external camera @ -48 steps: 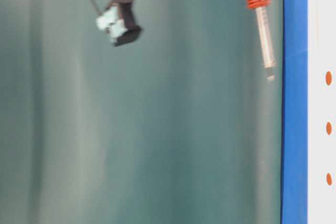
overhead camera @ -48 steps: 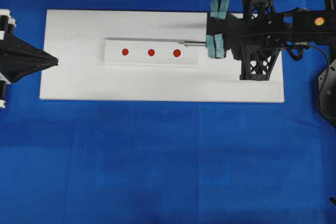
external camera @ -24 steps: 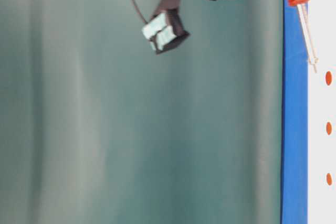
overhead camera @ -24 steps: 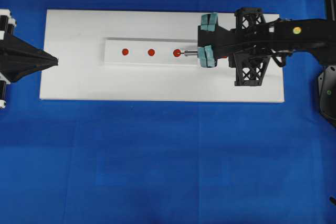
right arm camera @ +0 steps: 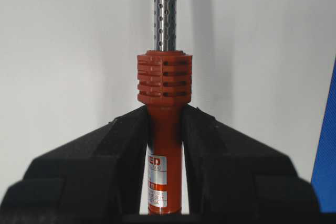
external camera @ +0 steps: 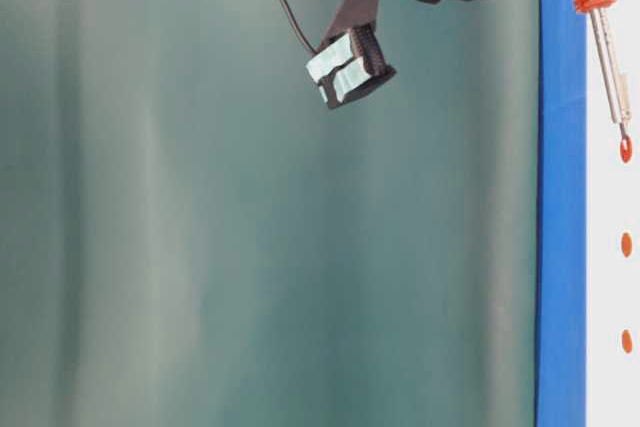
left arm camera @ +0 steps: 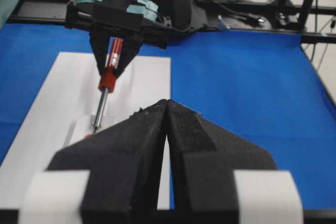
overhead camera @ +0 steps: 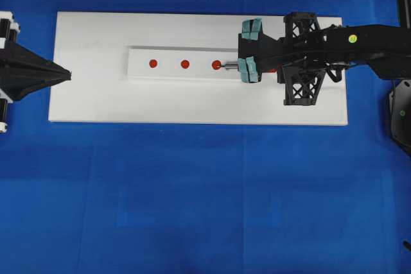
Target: Touch the tip of the soldering iron to the mark.
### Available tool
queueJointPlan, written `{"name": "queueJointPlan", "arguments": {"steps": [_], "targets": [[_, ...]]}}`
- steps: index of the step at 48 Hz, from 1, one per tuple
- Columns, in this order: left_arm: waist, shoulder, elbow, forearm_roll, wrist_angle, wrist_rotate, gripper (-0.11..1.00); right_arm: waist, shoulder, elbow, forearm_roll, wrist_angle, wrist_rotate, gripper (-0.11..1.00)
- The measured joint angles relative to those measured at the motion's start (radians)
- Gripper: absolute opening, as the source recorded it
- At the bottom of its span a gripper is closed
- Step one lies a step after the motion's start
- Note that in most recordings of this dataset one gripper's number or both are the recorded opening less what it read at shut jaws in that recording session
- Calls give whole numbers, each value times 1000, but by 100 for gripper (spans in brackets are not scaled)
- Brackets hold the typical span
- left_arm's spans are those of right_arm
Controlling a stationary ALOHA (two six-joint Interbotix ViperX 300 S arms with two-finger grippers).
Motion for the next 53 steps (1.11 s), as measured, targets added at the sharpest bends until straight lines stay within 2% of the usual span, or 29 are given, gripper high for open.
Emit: {"name": "queueJointPlan", "arguments": {"steps": [53], "targets": [[0,0,2,-2,0,0,0,0,0,3,2,-14,0,6]]}}
